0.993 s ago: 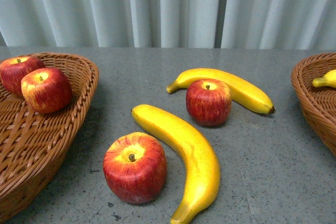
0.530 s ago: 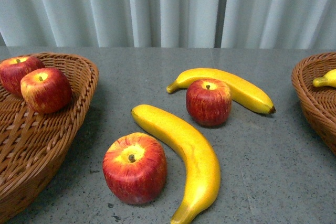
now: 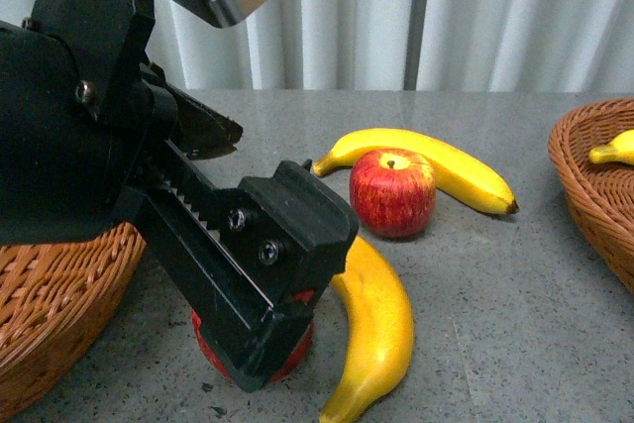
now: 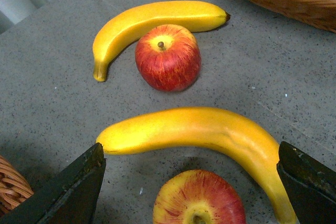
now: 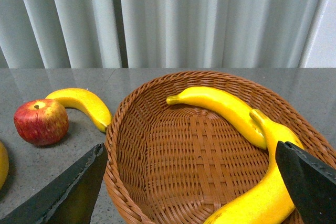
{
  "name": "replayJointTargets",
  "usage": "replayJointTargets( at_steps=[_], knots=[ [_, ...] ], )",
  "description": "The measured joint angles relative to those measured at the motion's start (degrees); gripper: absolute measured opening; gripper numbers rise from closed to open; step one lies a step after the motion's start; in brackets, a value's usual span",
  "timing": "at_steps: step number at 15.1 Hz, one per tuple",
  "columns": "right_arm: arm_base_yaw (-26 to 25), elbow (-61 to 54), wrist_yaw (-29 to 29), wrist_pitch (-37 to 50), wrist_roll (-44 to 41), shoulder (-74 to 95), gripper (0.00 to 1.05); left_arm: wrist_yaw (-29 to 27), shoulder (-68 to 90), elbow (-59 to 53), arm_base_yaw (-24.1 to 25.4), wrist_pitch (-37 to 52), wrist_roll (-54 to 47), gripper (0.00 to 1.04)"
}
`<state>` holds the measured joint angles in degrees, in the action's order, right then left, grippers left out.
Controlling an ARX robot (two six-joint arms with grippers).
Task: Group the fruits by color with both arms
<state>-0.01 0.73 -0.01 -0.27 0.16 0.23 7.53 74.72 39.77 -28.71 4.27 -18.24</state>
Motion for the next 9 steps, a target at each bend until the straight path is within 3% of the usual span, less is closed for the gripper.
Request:
replayJointTargets(
  at_steps=[9],
  knots=[
    [0.0,0.0,0.0,0.0,0.0,0.0,0.98,0.4,3.8,-2.6,-0.3,0.1,1.1,0.98]
  ],
)
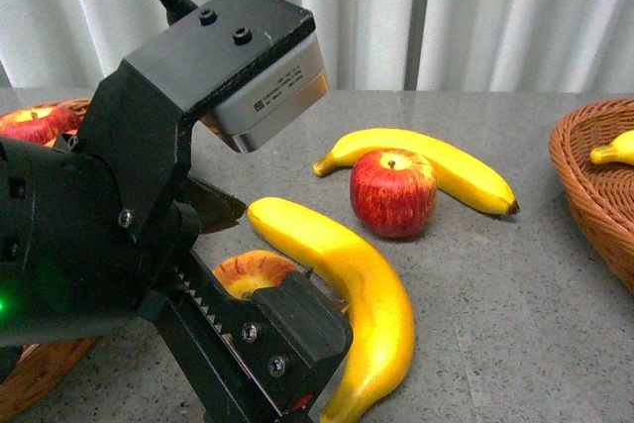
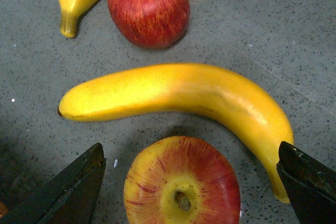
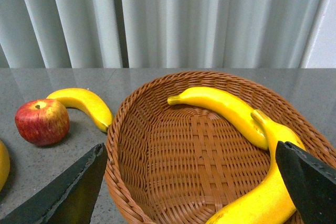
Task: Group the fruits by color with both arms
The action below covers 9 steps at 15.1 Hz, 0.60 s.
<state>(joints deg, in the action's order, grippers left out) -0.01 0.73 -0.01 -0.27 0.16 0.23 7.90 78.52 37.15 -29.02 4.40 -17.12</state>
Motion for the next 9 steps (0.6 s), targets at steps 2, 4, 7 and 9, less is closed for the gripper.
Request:
replayJointTargets(
  at_steps=[2,4,7,9],
  knots=[
    [0.0,0.0,0.0,0.0,0.0,0.0,0.98,0.0,3.0,-0.4,1.1,1.7,0.2,0.98],
    [0.0,0.0,0.0,0.0,0.0,0.0,0.98,1.3,5.2,-0.6,1.5,2.7,0.2,0.98],
    [0.0,0.0,0.0,0.0,0.0,0.0,0.98,1.6,5.7,-0.6,1.6,3.3,-0.2,0.91],
    [0.0,0.0,0.0,0.0,0.0,0.0,0.98,1.9,5.6,-0.6,1.4,3.3,-0.5,0.69]
  ],
)
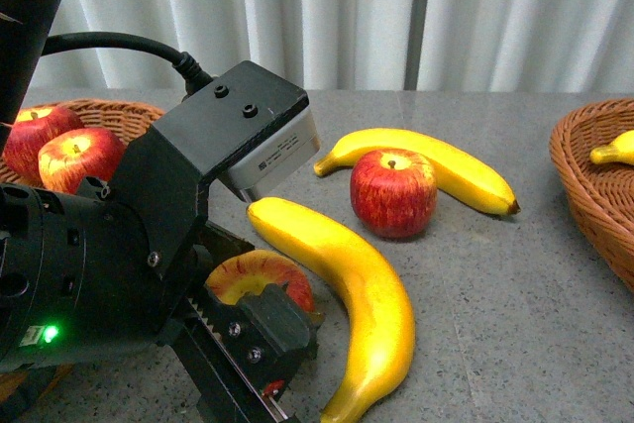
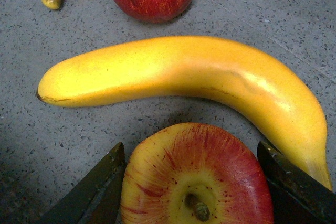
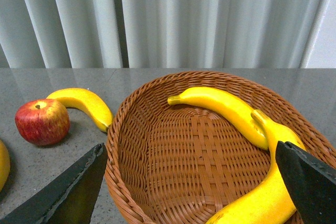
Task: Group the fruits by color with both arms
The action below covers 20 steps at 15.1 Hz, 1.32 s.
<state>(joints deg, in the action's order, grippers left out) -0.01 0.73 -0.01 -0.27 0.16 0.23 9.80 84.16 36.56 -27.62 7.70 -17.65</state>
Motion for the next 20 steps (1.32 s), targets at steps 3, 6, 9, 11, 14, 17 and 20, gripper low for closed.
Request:
replayJointTargets(
  at_steps=[3,6,9,11,14,17,20],
  knots=[
    [0.0,0.0,0.0,0.0,0.0,0.0,0.98,-2.8,-3.3,0.0,-0.8,1.6,0.1,0.63],
    [0.0,0.0,0.0,0.0,0.0,0.0,0.98,-19.1,-15.3,-0.4,7.5,10.8,8.8,0.62],
    [0.0,0.0,0.0,0.0,0.0,0.0,0.98,-25.5,-19.4,-6.0,17.4,11.1,18.3,0.61],
    [0.0,0.0,0.0,0.0,0.0,0.0,0.98,-24.8,-21.7,-8.4,23.5,12.1,22.5,0.61],
    [0.0,0.0,0.0,0.0,0.0,0.0,0.98,-27.6,-21.6,-14.2,24.5,11.2,27.2,0.61],
    [0.0,0.0,0.0,0.0,0.0,0.0,0.98,-29.4,-24.7,-14.3,22.1,10.3,29.2,0.96],
    [0.0,0.0,0.0,0.0,0.0,0.0,0.98,-30.9,-25.0,-9.2,15.7,12.5,27.5,0.98]
  ],
)
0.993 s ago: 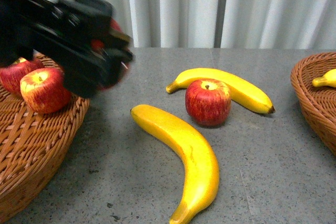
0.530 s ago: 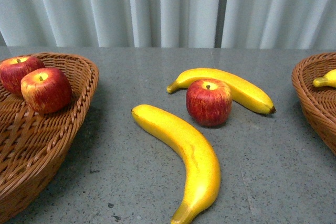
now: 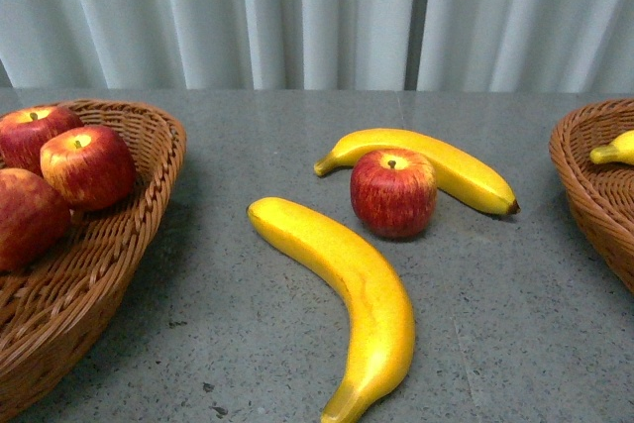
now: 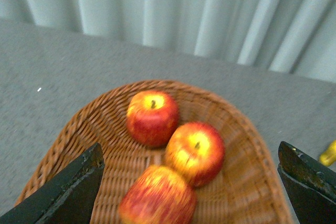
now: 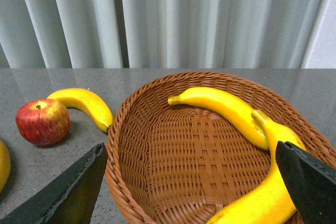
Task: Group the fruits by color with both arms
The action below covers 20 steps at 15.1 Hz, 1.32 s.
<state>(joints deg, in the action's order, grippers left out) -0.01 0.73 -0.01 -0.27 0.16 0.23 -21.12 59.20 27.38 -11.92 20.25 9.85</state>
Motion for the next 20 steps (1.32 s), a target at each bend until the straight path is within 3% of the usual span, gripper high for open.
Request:
replayJointTargets(
  at_steps=[3,8,12,20],
  knots=[
    [0.0,0.0,0.0,0.0,0.0,0.0,0.98,8.7,12.7,9.9,-5.6,3.8,-5.3,0.98],
    [0.0,0.0,0.0,0.0,0.0,0.0,0.98,27.3,35.0,29.1,-15.8,-6.0,-16.2,0.98],
    [0.0,0.0,0.0,0.0,0.0,0.0,0.98,30.8,44.6,37.1,-17.9,-10.4,-22.4,0.98],
    [0.0,0.0,0.0,0.0,0.0,0.0,0.98,31.9,54.6,43.7,-18.7,-12.2,-24.9,0.98]
  ],
)
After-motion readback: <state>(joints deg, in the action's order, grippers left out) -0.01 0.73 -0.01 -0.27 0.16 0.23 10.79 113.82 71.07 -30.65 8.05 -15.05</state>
